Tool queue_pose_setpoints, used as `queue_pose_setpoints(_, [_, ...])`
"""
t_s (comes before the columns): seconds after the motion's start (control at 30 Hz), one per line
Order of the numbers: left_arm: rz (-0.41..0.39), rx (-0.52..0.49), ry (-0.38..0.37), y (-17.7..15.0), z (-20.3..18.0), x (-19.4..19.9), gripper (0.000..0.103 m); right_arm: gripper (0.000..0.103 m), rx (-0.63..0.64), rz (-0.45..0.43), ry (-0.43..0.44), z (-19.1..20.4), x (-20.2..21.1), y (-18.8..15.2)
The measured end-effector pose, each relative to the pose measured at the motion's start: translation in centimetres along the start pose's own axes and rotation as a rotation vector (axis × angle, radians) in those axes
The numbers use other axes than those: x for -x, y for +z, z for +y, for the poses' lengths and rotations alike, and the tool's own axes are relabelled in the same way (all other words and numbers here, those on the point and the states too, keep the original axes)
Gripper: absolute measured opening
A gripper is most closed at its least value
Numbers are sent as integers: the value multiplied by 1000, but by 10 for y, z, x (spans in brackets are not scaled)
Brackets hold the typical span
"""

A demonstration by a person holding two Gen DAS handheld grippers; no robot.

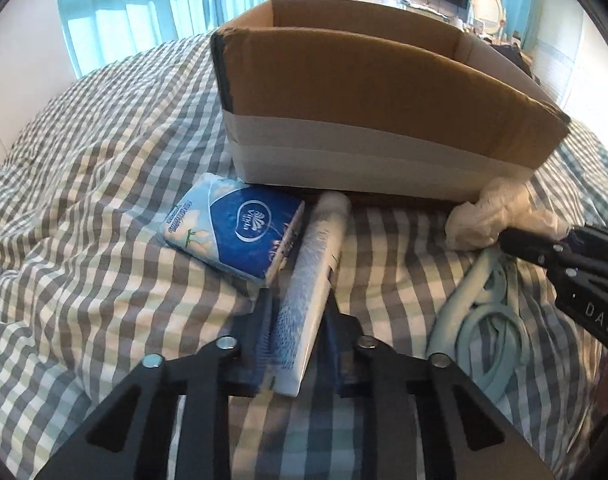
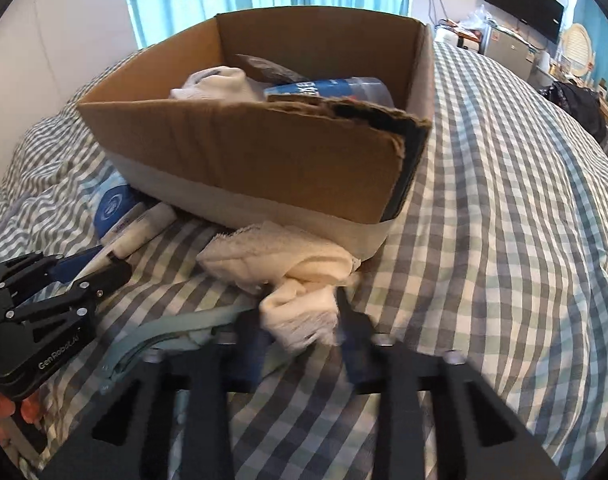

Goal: Organize objects
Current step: 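Grasp the lace cloth with the right tool while the left tool grasps the toothpaste tube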

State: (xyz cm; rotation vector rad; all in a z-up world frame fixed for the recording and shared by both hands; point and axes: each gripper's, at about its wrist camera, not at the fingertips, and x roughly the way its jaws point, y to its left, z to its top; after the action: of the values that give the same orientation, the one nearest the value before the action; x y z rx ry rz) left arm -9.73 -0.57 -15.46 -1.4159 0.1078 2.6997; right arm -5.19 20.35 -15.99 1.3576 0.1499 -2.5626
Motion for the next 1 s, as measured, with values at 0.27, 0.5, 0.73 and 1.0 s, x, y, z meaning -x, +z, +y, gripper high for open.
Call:
queue_pose_setpoints(0.27, [-7, 21, -50, -18, -8, 29, 12, 16, 6, -39, -4, 3, 34, -9])
queue_pose_setpoints(0.5, [-34, 44, -70, -32, -7, 58, 11, 16, 7, -79, -10, 9, 72, -12])
queue_pose_setpoints(0.73, [-80, 29, -51, -17, -3, 81, 11, 16, 34, -135, -17, 21, 106, -16])
queue_pose_setpoints(1.0, [-129, 27, -48, -16, -9, 108, 2, 16, 57, -174, -9, 31, 134, -20])
